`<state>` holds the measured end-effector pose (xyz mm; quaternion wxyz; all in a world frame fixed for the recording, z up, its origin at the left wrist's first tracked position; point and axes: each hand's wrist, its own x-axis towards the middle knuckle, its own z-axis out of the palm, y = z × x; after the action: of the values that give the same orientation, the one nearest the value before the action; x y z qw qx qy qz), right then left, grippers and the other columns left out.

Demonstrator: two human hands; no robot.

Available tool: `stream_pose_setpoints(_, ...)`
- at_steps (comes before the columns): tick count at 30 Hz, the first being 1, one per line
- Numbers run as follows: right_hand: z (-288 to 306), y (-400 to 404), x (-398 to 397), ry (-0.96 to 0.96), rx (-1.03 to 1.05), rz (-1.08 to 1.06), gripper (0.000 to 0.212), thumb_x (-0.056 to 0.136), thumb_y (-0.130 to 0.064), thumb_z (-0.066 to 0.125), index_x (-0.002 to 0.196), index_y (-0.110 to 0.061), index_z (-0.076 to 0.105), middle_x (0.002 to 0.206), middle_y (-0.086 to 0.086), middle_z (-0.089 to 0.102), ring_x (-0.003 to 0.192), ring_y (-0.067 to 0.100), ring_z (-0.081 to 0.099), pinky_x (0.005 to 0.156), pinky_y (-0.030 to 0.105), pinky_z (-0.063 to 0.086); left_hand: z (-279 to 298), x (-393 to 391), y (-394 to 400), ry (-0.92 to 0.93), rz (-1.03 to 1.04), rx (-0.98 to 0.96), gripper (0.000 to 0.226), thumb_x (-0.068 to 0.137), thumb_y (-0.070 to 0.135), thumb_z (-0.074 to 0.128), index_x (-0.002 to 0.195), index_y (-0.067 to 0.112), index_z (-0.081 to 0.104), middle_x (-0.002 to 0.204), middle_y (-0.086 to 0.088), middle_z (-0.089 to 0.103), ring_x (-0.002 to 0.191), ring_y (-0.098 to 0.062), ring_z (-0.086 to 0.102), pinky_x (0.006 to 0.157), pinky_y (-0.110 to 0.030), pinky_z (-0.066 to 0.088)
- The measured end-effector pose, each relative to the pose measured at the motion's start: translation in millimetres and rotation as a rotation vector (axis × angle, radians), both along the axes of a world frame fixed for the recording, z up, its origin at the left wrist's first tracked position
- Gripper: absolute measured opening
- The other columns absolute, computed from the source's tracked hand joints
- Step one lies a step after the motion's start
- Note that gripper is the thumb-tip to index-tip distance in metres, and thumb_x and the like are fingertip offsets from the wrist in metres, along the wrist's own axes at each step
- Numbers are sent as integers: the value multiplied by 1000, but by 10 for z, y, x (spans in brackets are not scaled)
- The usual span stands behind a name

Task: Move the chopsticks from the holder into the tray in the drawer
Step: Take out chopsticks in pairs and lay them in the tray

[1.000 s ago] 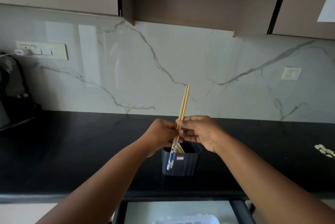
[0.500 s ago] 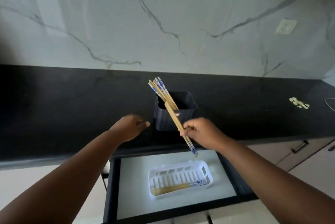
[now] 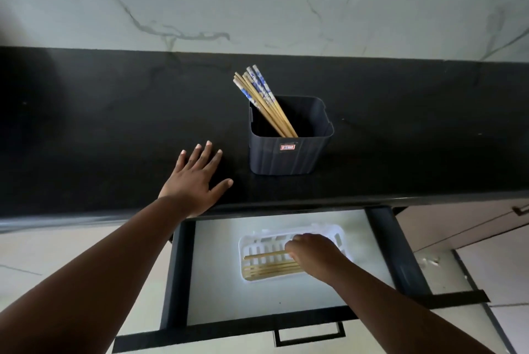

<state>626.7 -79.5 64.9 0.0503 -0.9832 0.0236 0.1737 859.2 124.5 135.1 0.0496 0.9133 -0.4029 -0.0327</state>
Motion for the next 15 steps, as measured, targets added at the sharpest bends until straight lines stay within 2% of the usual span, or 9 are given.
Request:
stream_pose_setpoints(3,-111,-49,63,40,2,48,48,74,2,56,56,-23,19,56,-5,26,46,10,26,43,23,15,18,-4,2,21,4,4,85,83,75,6,153,28,0,160,3,-10,146,-15,-17,118,-37,-12)
stream_pose_setpoints(5,-178,-73,86,68,8,69,53,76,4,53,57,-25,14,57,-6,25,46,8,22,43,23,14,30,-8,-1,30,7,11,85,82,75,5,153,29,-1,160,4,-10,146,-14,-17,118,-35,-12)
stream_pose_setpoints(7,-267,-89,111,110,17,35,46,78,4,51,56,-24,22,59,-5,31,47,10,28,42,23,17,40,-14,-7,30,10,11,84,82,75,6,153,30,-2,159,5,-11,146,-13,-17,117,-34,-12)
stream_pose_setpoints(8,-316,-96,125,137,27,14,37,80,2,51,57,-20,32,62,-3,39,50,13,37,42,23,20,44,-14,-8,30,9,11,84,82,75,6,153,30,-2,159,6,-11,145,-13,-17,117,-33,-13)
stream_pose_setpoints(11,-378,-100,180,161,84,2,9,83,-9,51,79,-12,58,83,4,61,71,24,60,49,26,33,47,-6,-4,36,8,3,84,82,76,7,152,32,-2,157,8,-12,144,-11,-18,116,-31,-13)
stream_pose_setpoints(15,-374,-97,183,59,112,-10,9,88,-17,49,93,-16,57,92,1,58,80,24,60,58,29,37,33,9,3,45,10,-15,83,83,77,10,152,33,-1,159,8,-10,145,-11,-16,117,-32,-11)
